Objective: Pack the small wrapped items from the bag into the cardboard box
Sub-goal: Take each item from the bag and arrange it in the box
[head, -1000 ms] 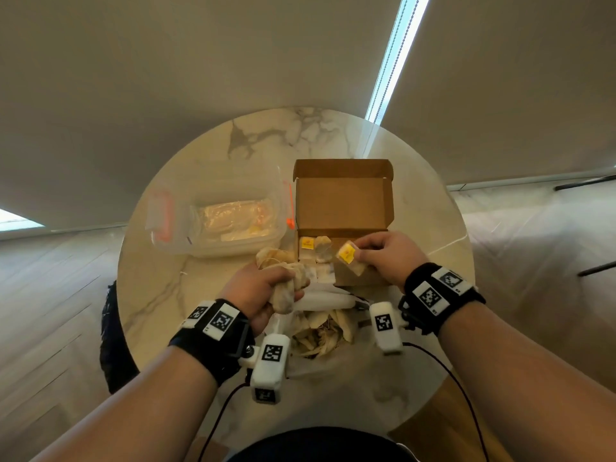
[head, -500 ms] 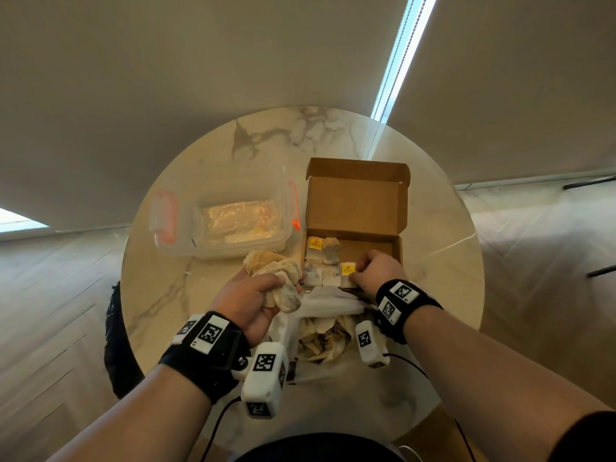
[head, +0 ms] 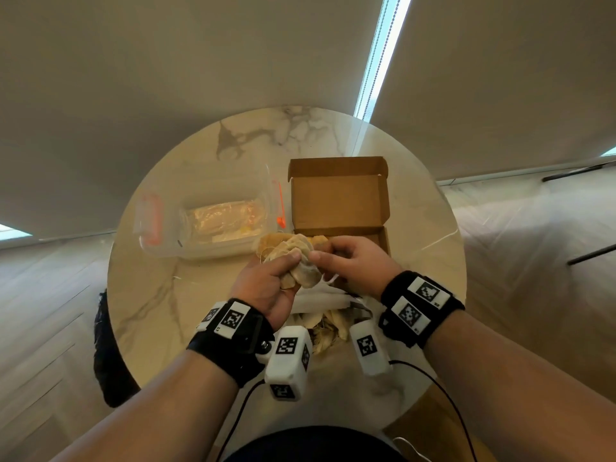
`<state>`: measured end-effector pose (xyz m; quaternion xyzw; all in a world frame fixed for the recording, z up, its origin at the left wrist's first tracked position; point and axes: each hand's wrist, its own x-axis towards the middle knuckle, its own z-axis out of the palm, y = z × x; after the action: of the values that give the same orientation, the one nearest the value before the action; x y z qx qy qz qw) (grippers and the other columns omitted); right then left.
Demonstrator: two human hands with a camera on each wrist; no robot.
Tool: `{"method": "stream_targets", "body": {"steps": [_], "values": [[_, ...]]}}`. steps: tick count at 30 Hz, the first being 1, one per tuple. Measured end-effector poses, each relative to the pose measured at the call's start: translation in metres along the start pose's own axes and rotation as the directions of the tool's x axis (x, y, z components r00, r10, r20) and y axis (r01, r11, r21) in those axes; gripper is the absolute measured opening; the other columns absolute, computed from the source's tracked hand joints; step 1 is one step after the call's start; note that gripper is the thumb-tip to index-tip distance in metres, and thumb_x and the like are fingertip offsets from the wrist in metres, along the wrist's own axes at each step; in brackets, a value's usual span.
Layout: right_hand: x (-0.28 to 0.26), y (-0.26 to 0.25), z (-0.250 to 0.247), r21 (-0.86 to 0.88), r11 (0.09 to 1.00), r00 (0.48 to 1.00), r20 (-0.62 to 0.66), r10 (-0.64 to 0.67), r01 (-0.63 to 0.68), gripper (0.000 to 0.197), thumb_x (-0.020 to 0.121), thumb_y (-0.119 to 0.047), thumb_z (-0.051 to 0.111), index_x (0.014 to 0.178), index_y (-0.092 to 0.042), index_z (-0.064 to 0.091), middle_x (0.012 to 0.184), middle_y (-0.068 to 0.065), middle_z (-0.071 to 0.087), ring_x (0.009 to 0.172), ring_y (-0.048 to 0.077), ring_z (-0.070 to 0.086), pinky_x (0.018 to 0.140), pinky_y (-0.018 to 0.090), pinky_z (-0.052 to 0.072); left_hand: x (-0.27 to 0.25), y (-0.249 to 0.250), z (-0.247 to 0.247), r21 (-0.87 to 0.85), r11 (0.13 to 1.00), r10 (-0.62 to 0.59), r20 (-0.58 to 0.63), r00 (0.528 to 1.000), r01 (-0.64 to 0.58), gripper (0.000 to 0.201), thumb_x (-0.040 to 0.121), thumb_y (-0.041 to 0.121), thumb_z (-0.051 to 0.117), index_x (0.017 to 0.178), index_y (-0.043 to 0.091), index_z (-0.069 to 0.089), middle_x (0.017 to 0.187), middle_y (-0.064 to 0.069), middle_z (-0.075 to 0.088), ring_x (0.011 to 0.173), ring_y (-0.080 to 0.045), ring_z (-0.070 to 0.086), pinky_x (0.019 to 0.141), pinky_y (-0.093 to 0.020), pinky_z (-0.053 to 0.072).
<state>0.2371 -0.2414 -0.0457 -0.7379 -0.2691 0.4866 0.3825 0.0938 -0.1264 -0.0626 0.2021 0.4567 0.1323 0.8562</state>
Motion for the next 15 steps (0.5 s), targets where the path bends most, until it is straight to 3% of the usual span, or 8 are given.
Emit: {"method": "stream_targets", "body": {"steps": [3,7,10,11,15], "values": [[-0.004,-0.001,0.003,0.079,0.996,0.999,0.016,0.031,-0.032,0.036,0.088,-0.033,0.083,0.103,-0.002,0.073,0.094,0.011,0.077,0.076,0.012,0.069,0.075,0.033,0.061,0.001,-0.003,0.008,-0.027,1.0,0.012,0.005,1.0,-0.012,0.055,0.085,0.007,0.068,0.136,-0.01,0.058,0.133,-0.03,0.066,0.123,-0.039,0.067,0.108,-0.048,0.053],[-0.008,0.01,-0.001,0.199,0.979,0.999,-0.018,0.043,-0.039,0.025,0.086,-0.018,0.085,0.095,0.001,0.071,0.081,0.002,0.073,0.07,0.01,0.065,0.066,0.024,0.056,0.004,0.0,0.008,-0.082,0.997,-0.017,-0.022,1.0,0.016,0.04,0.1,0.009,0.054,0.134,-0.011,0.06,0.13,-0.029,0.068,0.125,-0.038,0.066,0.111,-0.047,0.05],[-0.012,0.019,-0.006,0.379,0.925,0.997,-0.051,0.054,-0.03,0.012,0.085,-0.009,0.083,0.09,-0.008,0.072,0.085,0.008,0.074,0.075,0.019,0.068,0.071,0.031,0.059,0.001,0.005,0.008,-0.121,0.992,-0.031,-0.059,0.998,0.023,0.025,0.099,-0.001,0.05,0.117,-0.01,0.066,0.115,-0.026,0.074,0.101,-0.033,0.075,0.084,-0.037,0.064],[-0.012,0.023,-0.009,0.422,0.906,0.995,-0.078,0.066,-0.027,0.011,0.086,-0.007,0.082,0.091,-0.01,0.072,0.086,0.008,0.074,0.075,0.02,0.069,0.072,0.032,0.06,0.0,0.006,0.006,-0.123,0.992,-0.038,-0.073,0.997,0.029,0.023,0.099,-0.003,0.049,0.113,-0.009,0.066,0.112,-0.027,0.074,0.098,-0.032,0.076,0.08,-0.034,0.066],[0.004,0.044,-0.021,0.429,0.899,0.962,-0.197,0.19,-0.089,0.009,0.09,-0.009,0.078,0.097,-0.015,0.079,0.096,0.013,0.078,0.087,0.027,0.07,0.085,0.044,0.06,0.002,0.006,-0.003,-0.129,0.991,-0.04,-0.145,0.989,0.022,0.03,0.099,-0.005,0.052,0.127,-0.01,0.062,0.116,-0.028,0.073,0.11,-0.036,0.074,0.092,-0.04,0.062]]}}
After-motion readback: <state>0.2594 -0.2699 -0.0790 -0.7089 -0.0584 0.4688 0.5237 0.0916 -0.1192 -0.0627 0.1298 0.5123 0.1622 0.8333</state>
